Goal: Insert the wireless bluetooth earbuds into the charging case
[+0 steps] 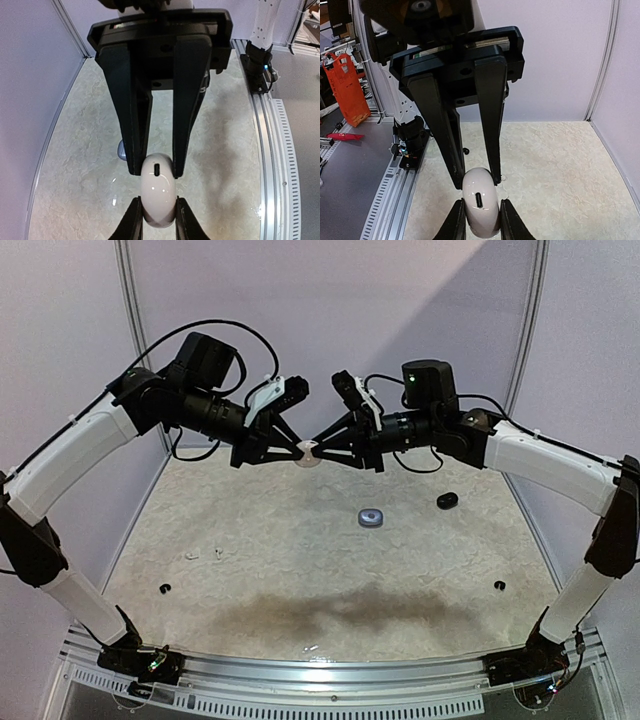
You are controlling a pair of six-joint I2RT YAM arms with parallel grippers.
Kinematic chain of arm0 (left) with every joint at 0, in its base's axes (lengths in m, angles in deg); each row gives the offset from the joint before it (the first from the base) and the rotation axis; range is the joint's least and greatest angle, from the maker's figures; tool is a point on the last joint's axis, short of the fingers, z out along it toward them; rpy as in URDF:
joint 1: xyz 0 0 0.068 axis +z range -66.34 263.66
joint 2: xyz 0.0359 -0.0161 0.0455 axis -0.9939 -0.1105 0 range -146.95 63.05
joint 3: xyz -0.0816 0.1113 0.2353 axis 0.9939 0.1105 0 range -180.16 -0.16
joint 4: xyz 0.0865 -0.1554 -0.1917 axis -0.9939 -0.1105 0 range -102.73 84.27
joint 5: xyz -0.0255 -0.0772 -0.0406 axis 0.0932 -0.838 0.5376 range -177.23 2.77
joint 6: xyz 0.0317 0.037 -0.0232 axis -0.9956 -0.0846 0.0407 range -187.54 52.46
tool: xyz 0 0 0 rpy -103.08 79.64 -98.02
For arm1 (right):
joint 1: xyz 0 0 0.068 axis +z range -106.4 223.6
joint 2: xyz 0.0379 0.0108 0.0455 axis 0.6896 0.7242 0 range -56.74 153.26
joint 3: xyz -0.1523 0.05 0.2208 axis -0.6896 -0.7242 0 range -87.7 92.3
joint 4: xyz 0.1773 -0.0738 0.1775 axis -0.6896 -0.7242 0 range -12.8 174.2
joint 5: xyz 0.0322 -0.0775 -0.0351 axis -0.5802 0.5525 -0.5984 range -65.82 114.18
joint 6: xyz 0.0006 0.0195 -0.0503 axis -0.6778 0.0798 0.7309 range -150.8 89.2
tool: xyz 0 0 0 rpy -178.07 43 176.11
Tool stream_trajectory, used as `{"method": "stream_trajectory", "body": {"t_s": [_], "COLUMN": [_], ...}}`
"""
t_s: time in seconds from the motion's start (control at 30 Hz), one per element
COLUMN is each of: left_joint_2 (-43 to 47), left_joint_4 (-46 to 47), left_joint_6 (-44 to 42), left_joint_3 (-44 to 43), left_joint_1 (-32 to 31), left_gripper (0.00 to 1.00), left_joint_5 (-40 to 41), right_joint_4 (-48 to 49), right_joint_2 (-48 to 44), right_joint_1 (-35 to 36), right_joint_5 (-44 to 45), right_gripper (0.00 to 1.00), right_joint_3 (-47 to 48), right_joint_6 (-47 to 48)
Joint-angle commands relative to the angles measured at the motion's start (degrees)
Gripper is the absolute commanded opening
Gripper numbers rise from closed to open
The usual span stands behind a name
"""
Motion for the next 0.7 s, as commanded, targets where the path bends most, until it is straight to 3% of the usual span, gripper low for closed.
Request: {"method": "stream_trajectory", "body": {"t_s": [0.0,0.1,0.2,0.33,0.43,0.53,0.67], "left_joint_2": [0.69,1.01,1.43,3.24,7.83,13.69,14.09], "left_joint_4": [0.94,1.72,2.62,6.18,16.62,32.47,44.18], "left_joint_6": [-0.12,0.88,2.5,5.51,9.93,15.11,25.31], "left_joint_3": [-0.79,-0.32,-0.02,2.63,10.09,20.25,23.78], "left_joint_1": [-0.63,-0.43,0.08,1.15,2.98,4.12,4.16], "left_gripper": [0.03,0.55,0.76,0.84,0.86,0.87,0.81], "left_joint_5": [-0.62,-0.65,-0.29,0.5,-1.24,-3.3,-6.03], "right_joint_4": [-0.82,-0.66,2.25,11.17,21.0,39.11,60.65], "right_joint_2": [1.08,0.54,-0.56,-3.75,-6.85,-8.7,-6.72], "right_joint_1": [0.15,0.03,-0.14,-0.81,-1.02,-0.98,-0.84], "right_joint_5": [0.87,1.89,2.59,5.84,10.65,13.67,15.56], "right_gripper": [0.06,0.0,0.0,0.0,0.0,0.0,0.0], "right_joint_3": [1.68,1.5,0.35,-4.89,-9.39,-14.87,-18.31], "right_joint_6": [-1.5,-1.67,-2.68,-5.86,-8.91,-17.05,-28.05]}}
